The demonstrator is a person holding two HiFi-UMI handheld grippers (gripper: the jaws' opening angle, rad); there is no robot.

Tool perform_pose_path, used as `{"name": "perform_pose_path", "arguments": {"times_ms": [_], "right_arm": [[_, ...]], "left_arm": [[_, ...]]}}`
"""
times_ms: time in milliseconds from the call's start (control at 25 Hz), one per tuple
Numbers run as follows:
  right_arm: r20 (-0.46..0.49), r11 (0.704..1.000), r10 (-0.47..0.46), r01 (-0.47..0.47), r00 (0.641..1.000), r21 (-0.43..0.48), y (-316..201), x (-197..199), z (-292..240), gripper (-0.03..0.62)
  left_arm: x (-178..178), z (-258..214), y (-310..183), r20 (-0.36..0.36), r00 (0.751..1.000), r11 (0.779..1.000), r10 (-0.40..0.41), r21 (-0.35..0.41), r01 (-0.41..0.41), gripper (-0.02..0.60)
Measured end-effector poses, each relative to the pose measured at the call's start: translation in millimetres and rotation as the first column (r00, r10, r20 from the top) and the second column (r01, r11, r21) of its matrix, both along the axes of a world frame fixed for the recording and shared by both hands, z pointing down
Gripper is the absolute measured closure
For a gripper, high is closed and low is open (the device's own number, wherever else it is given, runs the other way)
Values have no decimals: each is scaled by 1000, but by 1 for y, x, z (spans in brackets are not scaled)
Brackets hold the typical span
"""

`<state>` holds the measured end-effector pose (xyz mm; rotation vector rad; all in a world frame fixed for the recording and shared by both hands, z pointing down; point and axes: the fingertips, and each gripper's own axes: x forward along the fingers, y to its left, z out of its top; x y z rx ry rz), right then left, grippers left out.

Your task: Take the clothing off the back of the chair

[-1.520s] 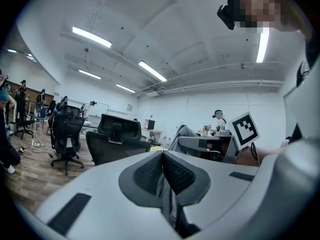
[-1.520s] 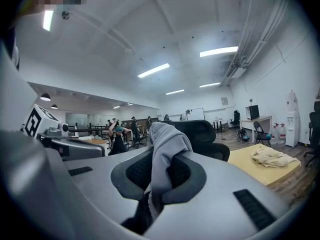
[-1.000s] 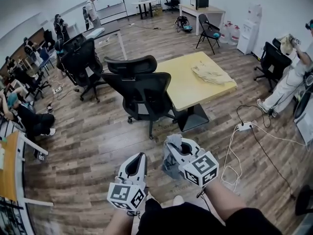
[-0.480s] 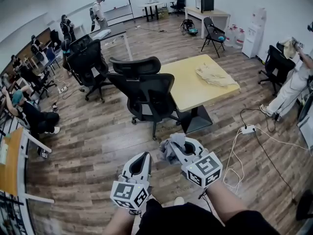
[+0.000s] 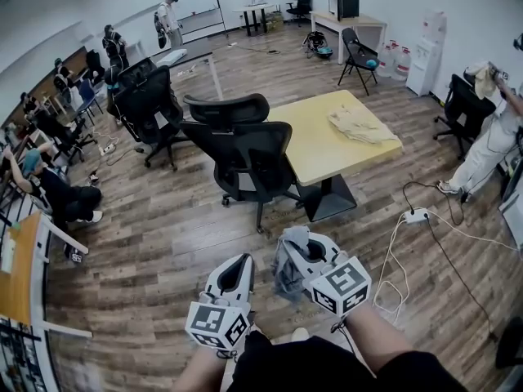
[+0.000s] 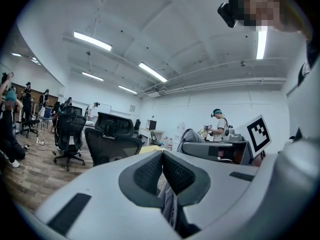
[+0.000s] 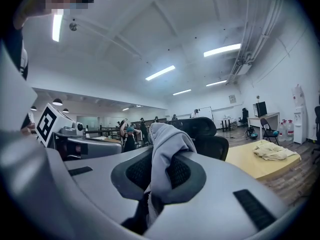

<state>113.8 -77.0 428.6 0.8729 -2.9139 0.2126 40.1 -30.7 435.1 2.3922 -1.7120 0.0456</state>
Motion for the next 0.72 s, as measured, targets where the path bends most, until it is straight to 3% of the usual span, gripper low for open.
{"name": "perform_pose_path", "arguments": {"times_ms": [720], "right_arm": [[-4,1000,-18,18,1000,-2,-2,-4,1,560]], "left_arm": [[-1,1,0,13,1000,1000,-6,-8,7,566]]}}
